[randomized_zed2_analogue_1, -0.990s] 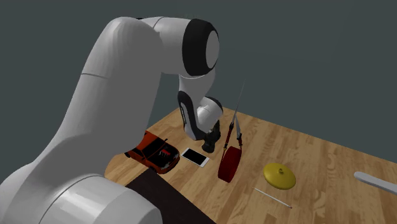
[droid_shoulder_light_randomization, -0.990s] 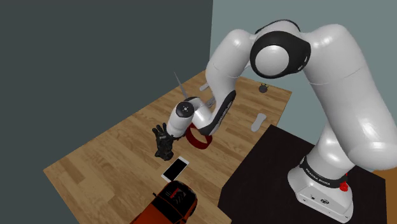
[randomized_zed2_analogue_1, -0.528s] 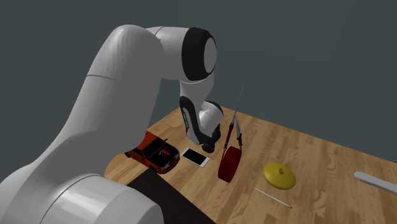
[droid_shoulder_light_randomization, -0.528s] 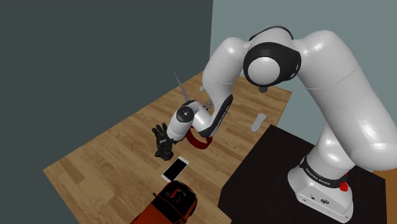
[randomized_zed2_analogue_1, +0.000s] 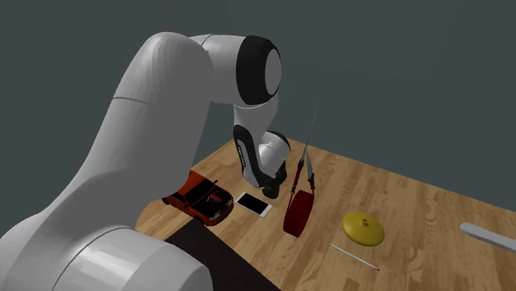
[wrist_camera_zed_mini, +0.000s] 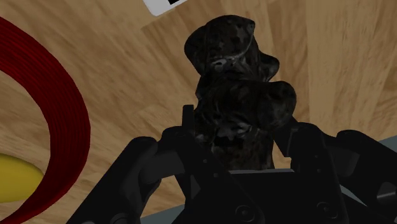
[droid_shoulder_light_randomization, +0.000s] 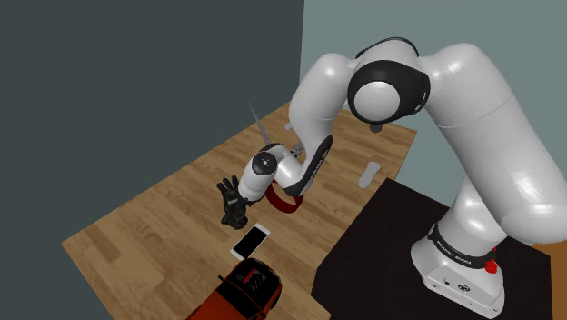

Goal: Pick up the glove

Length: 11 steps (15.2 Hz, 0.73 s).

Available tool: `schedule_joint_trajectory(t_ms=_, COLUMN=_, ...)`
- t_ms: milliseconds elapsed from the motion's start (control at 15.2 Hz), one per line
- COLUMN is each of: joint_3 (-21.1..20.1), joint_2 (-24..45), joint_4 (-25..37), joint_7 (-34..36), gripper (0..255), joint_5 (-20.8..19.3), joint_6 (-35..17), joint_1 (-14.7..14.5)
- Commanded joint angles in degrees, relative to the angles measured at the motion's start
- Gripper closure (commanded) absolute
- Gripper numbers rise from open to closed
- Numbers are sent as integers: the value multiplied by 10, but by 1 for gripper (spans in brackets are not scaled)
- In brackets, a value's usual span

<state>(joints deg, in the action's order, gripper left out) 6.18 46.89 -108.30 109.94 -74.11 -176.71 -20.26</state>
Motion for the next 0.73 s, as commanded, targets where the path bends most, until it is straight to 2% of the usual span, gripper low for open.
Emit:
schedule_joint_trajectory(t_ms=0, joint_3=-6, joint_2=-8, joint_4=-6, joint_7=-9, gripper=255, joint_5=6, joint_6=4, joint_1=5)
schedule_joint_trajectory(t_ms=660, joint_3=-68, joint_2=-87, joint_4=-61, joint_7=-102, gripper=255, joint_5=72, joint_6=46, joint_1=56)
